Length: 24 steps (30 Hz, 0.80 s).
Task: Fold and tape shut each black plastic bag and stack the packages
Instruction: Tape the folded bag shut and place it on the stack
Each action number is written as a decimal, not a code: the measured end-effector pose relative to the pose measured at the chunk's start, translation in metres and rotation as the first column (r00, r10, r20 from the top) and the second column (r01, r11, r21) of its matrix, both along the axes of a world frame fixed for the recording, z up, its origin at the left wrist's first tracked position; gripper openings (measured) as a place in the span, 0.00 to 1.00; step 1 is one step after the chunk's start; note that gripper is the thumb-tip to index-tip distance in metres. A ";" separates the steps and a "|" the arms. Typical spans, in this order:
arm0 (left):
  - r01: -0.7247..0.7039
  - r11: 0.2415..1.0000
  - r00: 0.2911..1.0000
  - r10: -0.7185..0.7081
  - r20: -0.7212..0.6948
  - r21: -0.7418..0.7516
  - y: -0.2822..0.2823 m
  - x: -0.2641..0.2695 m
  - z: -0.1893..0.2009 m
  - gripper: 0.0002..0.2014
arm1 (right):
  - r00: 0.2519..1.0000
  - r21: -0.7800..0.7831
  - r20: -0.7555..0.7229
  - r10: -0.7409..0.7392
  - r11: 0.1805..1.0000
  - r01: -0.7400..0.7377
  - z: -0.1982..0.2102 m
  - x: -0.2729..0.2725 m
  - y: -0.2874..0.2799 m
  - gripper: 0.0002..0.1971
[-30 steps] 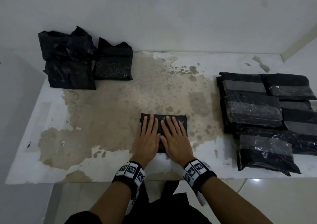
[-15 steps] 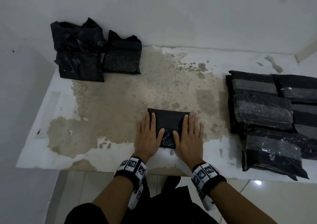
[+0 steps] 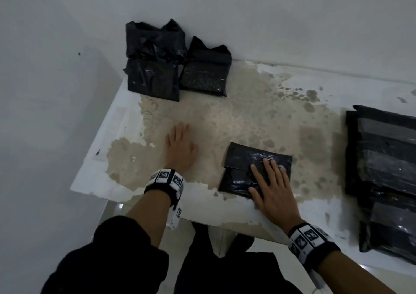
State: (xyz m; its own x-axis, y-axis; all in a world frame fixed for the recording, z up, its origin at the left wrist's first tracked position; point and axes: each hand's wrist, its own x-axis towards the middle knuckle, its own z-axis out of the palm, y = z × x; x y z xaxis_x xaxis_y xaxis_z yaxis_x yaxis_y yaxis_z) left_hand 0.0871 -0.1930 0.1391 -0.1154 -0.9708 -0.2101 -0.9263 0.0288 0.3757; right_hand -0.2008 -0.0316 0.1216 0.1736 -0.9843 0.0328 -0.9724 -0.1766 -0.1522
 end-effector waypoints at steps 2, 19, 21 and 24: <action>0.041 0.999 0.999 -0.041 0.018 0.026 -0.013 0.009 0.000 0.35 | 1.000 -0.005 0.002 0.002 1.000 -0.002 -0.001 0.000 0.000 0.33; 0.109 0.991 0.994 -0.107 0.024 -0.081 -0.030 0.036 -0.011 0.28 | 1.000 0.016 0.009 -0.018 1.000 0.018 0.005 0.001 -0.001 0.32; 0.048 0.995 0.999 -0.045 0.028 -0.087 -0.039 0.048 -0.008 0.28 | 1.000 0.019 0.012 -0.020 1.000 0.020 0.006 0.001 -0.002 0.32; 0.029 0.993 0.999 -0.026 0.027 -0.117 -0.049 0.068 -0.007 0.26 | 1.000 0.026 0.011 -0.021 0.999 0.021 0.006 0.002 -0.003 0.32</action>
State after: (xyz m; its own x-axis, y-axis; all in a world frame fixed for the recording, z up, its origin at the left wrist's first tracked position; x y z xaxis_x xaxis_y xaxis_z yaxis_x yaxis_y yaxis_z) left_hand 0.1555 -0.2417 0.1321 -0.1388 -0.9855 -0.0976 -0.9336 0.0974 0.3447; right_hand -0.1992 -0.0342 0.1278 0.1528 -0.9882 0.0095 -0.9741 -0.1522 -0.1675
